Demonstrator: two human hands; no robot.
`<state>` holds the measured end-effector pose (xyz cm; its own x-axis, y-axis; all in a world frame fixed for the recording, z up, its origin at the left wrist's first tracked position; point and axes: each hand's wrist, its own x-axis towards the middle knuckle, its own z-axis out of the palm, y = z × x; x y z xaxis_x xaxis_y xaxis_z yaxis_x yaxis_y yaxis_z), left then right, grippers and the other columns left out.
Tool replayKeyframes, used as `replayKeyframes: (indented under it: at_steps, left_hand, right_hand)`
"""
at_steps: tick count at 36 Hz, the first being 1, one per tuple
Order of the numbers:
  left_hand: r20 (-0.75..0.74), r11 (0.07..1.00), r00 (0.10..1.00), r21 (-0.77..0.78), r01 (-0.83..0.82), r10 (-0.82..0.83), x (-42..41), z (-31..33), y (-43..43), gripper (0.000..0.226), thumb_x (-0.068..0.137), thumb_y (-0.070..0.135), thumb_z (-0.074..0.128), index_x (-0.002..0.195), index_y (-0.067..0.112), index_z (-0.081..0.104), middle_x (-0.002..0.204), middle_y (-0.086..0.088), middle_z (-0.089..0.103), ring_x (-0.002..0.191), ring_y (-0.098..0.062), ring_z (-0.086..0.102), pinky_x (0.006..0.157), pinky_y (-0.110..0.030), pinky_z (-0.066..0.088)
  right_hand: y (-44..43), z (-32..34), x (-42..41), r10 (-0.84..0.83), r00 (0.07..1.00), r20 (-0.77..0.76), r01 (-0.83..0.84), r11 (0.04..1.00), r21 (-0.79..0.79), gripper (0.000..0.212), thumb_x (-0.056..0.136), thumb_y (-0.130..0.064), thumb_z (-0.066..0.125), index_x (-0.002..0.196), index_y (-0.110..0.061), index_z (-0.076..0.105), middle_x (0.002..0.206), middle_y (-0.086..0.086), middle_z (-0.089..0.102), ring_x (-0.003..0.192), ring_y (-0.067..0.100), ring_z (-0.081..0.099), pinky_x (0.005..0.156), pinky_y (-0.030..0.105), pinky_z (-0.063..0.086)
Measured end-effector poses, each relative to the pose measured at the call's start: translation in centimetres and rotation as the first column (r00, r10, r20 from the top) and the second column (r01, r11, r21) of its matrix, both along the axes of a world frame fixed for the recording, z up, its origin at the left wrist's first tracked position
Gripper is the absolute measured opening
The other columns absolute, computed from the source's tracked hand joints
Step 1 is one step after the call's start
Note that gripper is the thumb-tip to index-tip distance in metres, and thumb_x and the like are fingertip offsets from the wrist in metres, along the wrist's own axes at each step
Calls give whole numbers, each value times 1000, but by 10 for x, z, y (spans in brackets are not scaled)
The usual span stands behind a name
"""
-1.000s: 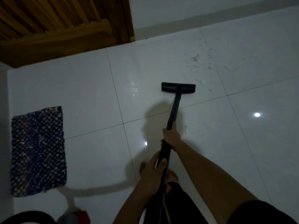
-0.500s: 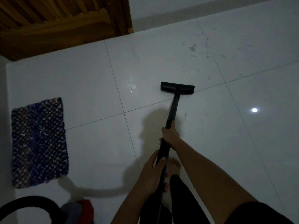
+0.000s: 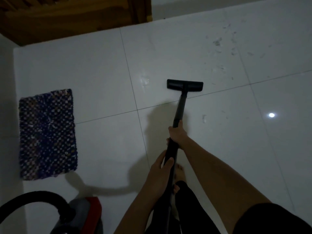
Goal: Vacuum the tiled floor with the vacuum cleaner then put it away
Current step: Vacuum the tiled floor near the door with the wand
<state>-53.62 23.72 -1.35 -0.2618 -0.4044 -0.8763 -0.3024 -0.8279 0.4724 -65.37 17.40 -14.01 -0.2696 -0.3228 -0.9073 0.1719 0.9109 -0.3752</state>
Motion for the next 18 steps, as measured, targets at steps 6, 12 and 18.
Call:
replayKeyframes:
  at_steps: [6, 12, 18]
  left_hand:
    - [-10, 994, 994, 31, 105, -104, -24, -6, -33, 47, 102, 23, 29, 146, 6, 26, 96, -31, 59, 38, 0, 31, 79, -46, 46]
    - [-54, 994, 993, 26, -102, 103, -44, -10, -56, 40, 98, 26, 43, 138, 29, 39, 72, -10, 54, 46, -13, 51, 38, -20, 43]
    - [-53, 995, 995, 46, -84, 86, -60, 0, -44, 37, 98, 27, 43, 135, 30, 41, 77, -15, 53, 50, -16, 50, 36, -19, 43]
  right_hand:
    - [-40, -5, -18, 23, 1000, -17, -23, 1000, 5, 73, 97, -17, 43, 151, -36, -2, 99, 18, 54, 55, 23, 55, 48, 32, 51]
    - [-64, -3, -40, 47, 994, -96, -51, 998, -36, 68, 95, -17, 46, 151, -32, 11, 100, 17, 54, 51, 21, 55, 43, 28, 50]
    - [-47, 7, -56, 49, 992, -118, -51, 999, -16, 67, 95, -16, 46, 151, -30, 12, 102, 19, 57, 48, 20, 54, 38, 23, 48]
